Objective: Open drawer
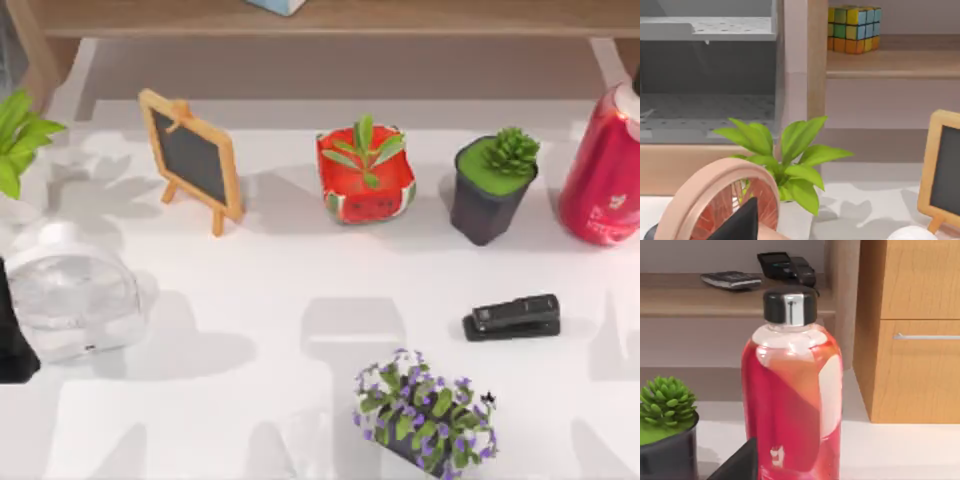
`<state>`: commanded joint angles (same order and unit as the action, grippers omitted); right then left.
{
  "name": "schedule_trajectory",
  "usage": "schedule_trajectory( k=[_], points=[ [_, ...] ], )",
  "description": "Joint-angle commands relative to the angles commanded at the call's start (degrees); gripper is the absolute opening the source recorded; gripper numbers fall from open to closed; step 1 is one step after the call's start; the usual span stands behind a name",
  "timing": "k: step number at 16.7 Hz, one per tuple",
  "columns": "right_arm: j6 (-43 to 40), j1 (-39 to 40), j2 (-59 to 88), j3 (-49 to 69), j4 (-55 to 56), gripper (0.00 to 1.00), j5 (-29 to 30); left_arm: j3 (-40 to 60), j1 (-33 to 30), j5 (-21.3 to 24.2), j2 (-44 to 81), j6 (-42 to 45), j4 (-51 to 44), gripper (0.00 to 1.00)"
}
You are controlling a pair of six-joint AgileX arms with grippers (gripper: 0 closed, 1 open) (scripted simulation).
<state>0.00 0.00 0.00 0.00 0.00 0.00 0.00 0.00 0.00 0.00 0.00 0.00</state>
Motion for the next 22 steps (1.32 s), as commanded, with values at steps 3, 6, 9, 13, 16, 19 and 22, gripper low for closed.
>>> schedule_trajectory(
  k=[3,6,9,13,16,19,22],
  points=[
    [0.0,-0.3,0.7,0.6,0.7,1.00,-0.8,0.0,0.0,0.0,0.0,0.0,0.0,1.00],
    [0.1,-3.3,5.7,4.2,4.9,1.00,-6.3,0.0,0.0,0.0,0.0,0.0,0.0,1.00],
    [0.2,-10.8,15.9,9.1,11.7,1.00,-14.4,0.0,0.0,0.0,0.0,0.0,0.0,1.00],
    [0.6,-21.9,34.9,14.3,18.7,1.00,-19.4,0.0,0.0,0.0,0.0,0.0,0.0,1.00],
    [0.7,-29.5,45.4,18.9,24.9,1.00,-24.6,0.0,0.0,0.0,0.0,0.0,0.0,1.00],
    [0.9,-34.4,53.4,22.8,29.9,1.00,-31.6,0.0,0.0,0.0,0.0,0.0,0.0,1.00],
    [0.9,-35.7,56.8,24.8,32.5,1.00,-35.2,0.0,0.0,0.0,0.0,0.0,0.0,1.00]
  ],
)
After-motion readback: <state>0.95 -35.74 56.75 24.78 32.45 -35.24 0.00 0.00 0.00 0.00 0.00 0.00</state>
